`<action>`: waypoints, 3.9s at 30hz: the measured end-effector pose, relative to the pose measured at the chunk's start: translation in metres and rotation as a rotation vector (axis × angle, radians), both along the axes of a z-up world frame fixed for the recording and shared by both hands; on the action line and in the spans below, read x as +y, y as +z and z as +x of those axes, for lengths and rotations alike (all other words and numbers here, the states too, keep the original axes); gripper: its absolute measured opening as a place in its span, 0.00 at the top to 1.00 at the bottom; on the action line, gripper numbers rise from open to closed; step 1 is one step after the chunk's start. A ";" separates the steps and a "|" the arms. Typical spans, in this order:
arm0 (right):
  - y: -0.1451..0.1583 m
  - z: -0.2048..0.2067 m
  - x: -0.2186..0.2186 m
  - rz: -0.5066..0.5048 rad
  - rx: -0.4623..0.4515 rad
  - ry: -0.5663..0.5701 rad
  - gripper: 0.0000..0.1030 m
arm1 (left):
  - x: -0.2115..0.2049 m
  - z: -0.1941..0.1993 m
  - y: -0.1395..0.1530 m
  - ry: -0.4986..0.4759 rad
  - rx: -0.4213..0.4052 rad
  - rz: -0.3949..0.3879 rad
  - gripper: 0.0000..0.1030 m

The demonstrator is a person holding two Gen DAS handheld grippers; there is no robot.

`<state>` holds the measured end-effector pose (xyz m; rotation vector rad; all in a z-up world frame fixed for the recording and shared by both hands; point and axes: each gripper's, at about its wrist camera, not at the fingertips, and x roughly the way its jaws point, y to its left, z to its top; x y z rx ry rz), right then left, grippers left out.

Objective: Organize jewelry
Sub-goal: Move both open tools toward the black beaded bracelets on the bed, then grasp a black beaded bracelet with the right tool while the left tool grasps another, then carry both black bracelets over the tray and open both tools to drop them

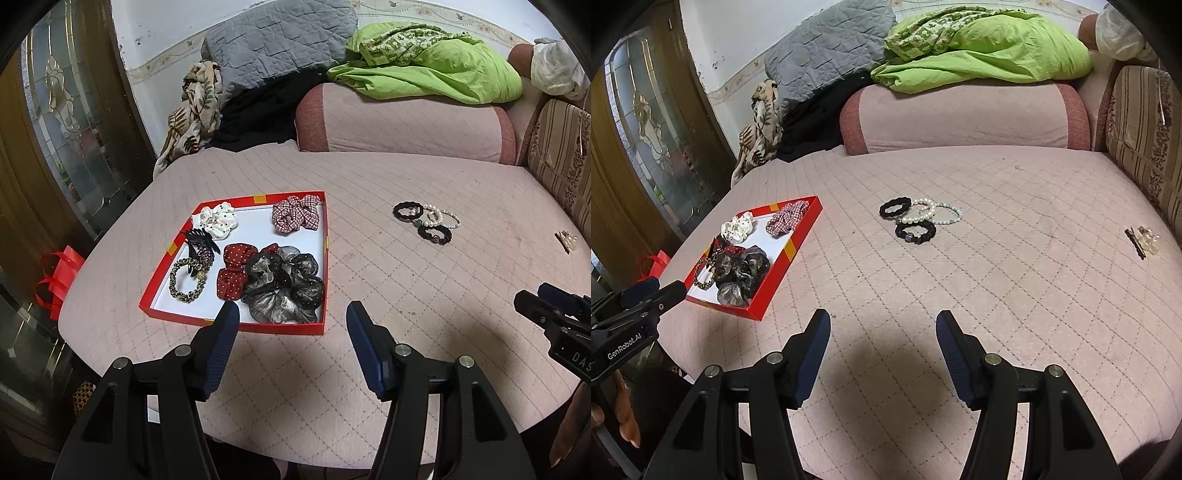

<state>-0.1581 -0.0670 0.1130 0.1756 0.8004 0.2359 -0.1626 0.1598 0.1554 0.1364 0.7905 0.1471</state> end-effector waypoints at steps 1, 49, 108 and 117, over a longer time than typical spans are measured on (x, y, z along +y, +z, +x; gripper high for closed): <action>0.000 -0.001 -0.001 0.000 -0.001 -0.002 0.38 | -0.001 -0.001 0.001 0.000 0.000 0.001 0.41; -0.085 0.180 -0.045 -0.234 0.246 -0.101 0.94 | -0.051 0.259 -0.095 -0.082 0.249 -0.322 0.37; 0.025 0.108 0.035 0.023 0.014 0.185 0.91 | 0.087 0.103 -0.014 0.117 -0.005 -0.221 0.93; 0.036 0.118 0.103 -0.032 0.008 0.290 0.91 | 0.157 0.116 -0.031 0.223 0.032 -0.264 0.93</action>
